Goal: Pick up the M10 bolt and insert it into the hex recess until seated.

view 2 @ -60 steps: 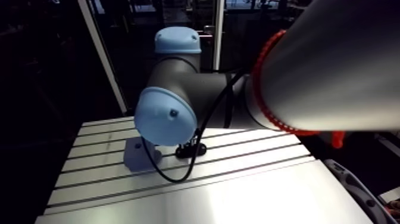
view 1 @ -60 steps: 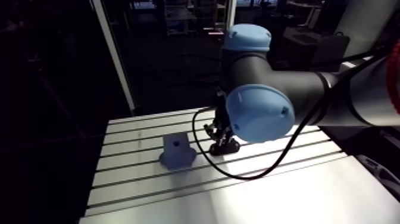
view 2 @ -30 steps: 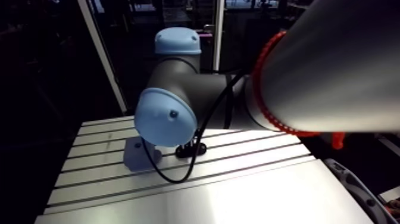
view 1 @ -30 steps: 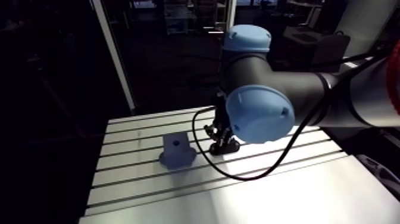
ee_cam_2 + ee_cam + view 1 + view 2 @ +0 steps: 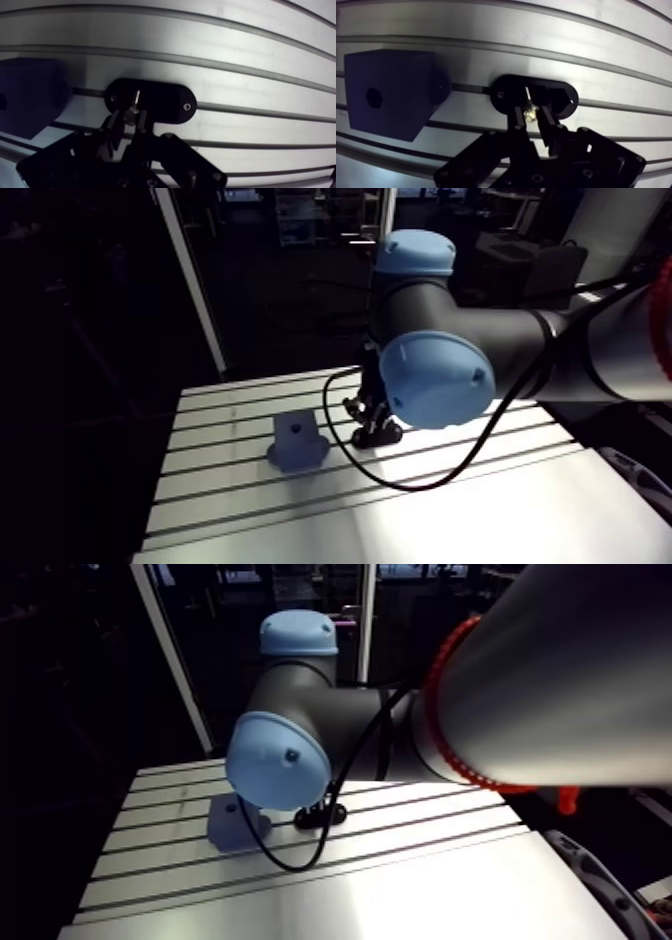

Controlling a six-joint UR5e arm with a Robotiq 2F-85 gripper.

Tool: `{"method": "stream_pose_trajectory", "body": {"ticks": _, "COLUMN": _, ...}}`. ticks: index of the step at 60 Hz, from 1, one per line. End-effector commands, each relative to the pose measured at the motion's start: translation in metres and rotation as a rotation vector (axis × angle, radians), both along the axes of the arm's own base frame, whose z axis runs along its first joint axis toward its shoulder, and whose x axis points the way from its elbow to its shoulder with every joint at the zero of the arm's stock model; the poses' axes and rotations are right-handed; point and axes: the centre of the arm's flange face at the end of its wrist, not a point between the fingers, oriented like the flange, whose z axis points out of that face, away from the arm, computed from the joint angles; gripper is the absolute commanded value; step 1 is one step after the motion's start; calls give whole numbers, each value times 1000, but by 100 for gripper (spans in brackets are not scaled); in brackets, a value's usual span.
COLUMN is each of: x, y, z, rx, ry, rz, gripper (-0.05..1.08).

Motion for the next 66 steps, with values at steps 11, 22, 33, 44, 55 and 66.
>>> {"method": "stream_pose_trajectory", "body": {"ticks": 11, "x": 0, "y": 0, "z": 0, "rx": 0, "ry": 0, "rz": 0, "gripper": 73}}
{"method": "stream_pose_trajectory", "body": {"ticks": 22, "x": 0, "y": 0, "z": 1, "rx": 1, "ry": 3, "rz": 0, "gripper": 74}}
{"method": "stream_pose_trajectory", "body": {"ticks": 33, "x": 0, "y": 1, "z": 5, "rx": 0, "ry": 9, "rz": 2, "gripper": 75}}
{"method": "stream_pose_trajectory", "body": {"ticks": 44, "x": -2, "y": 0, "z": 11, "rx": -9, "ry": 25, "rz": 3, "gripper": 75}}
{"method": "stream_pose_trajectory", "body": {"ticks": 55, "x": -2, "y": 0, "z": 13, "rx": -8, "ry": 30, "rz": 3, "gripper": 75}}
{"method": "stream_pose_trajectory", "body": {"ticks": 66, "x": -3, "y": 0, "z": 29, "rx": 5, "ry": 56, "rz": 4, "gripper": 75}}
